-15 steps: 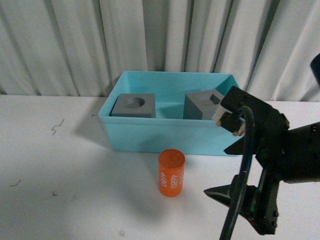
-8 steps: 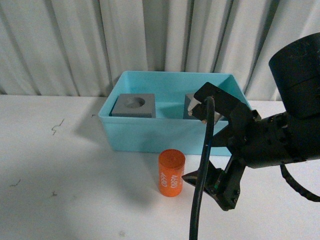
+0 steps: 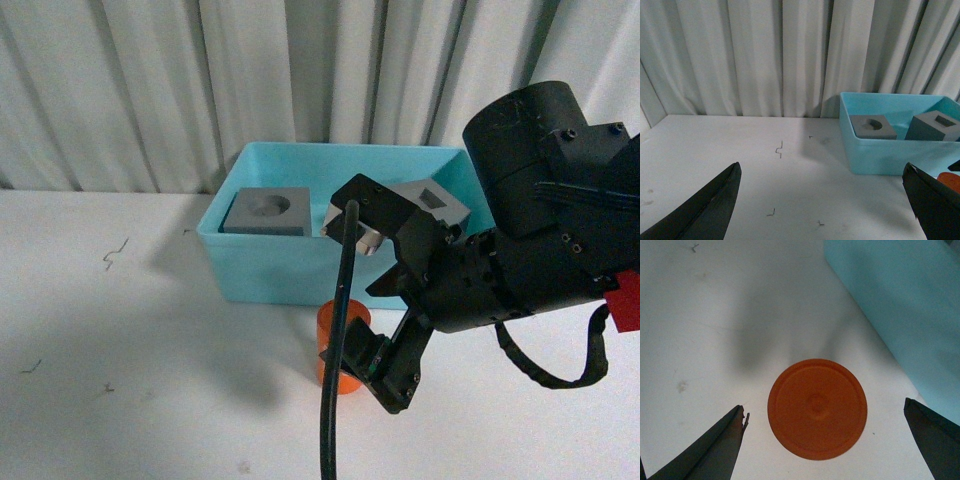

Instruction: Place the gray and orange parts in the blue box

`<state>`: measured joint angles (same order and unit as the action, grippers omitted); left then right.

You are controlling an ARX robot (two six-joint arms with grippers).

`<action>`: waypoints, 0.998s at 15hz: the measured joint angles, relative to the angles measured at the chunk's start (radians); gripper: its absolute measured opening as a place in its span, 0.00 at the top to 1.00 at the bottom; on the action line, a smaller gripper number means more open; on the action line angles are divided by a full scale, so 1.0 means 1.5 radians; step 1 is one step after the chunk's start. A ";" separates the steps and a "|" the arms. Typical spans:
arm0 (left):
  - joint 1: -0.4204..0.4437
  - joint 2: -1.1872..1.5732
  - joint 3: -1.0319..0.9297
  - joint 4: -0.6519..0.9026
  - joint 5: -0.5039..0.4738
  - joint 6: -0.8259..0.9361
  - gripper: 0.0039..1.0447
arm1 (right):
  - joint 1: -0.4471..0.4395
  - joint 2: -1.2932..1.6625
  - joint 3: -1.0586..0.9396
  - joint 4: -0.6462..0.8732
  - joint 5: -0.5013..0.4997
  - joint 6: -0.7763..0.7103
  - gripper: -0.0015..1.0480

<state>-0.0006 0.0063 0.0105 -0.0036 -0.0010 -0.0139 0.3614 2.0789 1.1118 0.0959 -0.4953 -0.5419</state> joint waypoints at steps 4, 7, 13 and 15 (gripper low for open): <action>0.000 0.000 0.000 0.000 0.000 0.000 0.06 | 0.008 0.010 0.017 -0.009 0.006 0.005 0.06; 0.000 0.000 0.000 0.000 0.000 0.000 0.06 | 0.009 0.010 0.020 -0.025 0.009 0.005 0.25; 0.000 0.000 0.000 0.000 0.000 0.000 0.06 | 0.009 -0.041 -0.027 -0.027 0.028 -0.007 0.57; 0.000 0.000 0.000 0.000 0.000 0.000 0.06 | -0.001 -0.198 -0.095 0.029 0.002 0.042 0.57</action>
<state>-0.0006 0.0063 0.0105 -0.0036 -0.0006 -0.0139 0.3595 1.7821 0.9699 0.1394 -0.4919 -0.4793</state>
